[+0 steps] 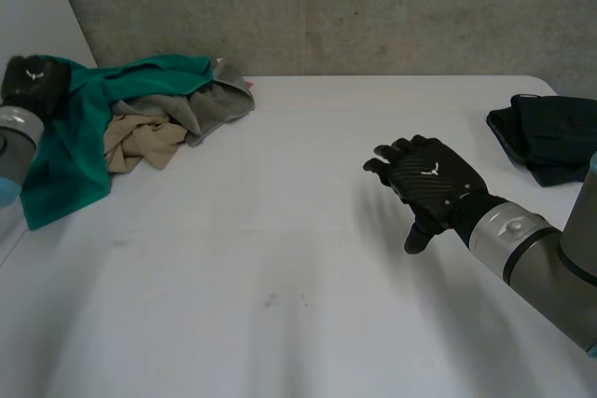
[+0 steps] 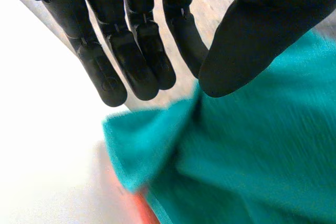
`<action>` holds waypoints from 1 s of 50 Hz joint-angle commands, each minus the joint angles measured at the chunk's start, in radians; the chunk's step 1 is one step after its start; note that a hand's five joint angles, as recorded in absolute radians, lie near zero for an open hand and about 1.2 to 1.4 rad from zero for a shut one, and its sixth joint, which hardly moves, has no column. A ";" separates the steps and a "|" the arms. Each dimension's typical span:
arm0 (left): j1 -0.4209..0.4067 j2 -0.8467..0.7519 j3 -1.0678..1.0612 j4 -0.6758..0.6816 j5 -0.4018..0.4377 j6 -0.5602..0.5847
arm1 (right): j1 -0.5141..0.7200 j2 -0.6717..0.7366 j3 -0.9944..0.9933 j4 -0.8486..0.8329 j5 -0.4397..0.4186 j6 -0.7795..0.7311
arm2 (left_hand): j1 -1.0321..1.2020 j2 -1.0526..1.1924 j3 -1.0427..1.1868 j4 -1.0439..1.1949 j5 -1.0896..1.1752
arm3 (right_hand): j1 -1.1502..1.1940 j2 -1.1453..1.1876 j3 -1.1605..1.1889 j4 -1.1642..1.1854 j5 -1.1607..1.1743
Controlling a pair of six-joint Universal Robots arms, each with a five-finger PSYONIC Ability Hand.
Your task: Fold the laundry.
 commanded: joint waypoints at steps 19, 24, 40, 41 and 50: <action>-0.038 0.286 -0.237 0.035 0.002 -0.155 | -0.058 -0.024 0.014 -0.002 -0.013 0.001 | -0.890 -0.916 -0.908 -0.918 -0.878 | -0.025 -0.045 -0.037 -0.058 -0.060; -0.023 0.183 -0.154 0.000 0.007 -0.152 | -0.073 -0.023 0.013 -0.002 -0.013 0.001 | -0.876 -0.901 -0.893 -0.903 -0.864 | -0.025 -0.045 -0.037 -0.058 -0.060; -0.010 -0.015 -0.010 0.000 0.102 -0.157 | -0.082 0.025 0.001 -0.009 -0.006 0.000 | -0.530 -0.555 -0.547 -0.558 -0.518 | -0.025 -0.045 -0.037 -0.058 -0.060; -0.012 -0.021 -0.004 0.000 0.100 -0.157 | -0.082 0.027 -0.001 -0.011 -0.006 0.000 | -0.451 -0.476 -0.468 -0.479 -0.439 | -0.025 -0.045 -0.037 -0.058 -0.060; -0.058 0.061 -0.021 0.063 -0.027 -0.145 | -0.091 0.040 -0.002 -0.025 -0.002 -0.006 | 0.237 0.211 0.219 0.209 0.249 | -0.025 -0.045 -0.037 -0.058 -0.060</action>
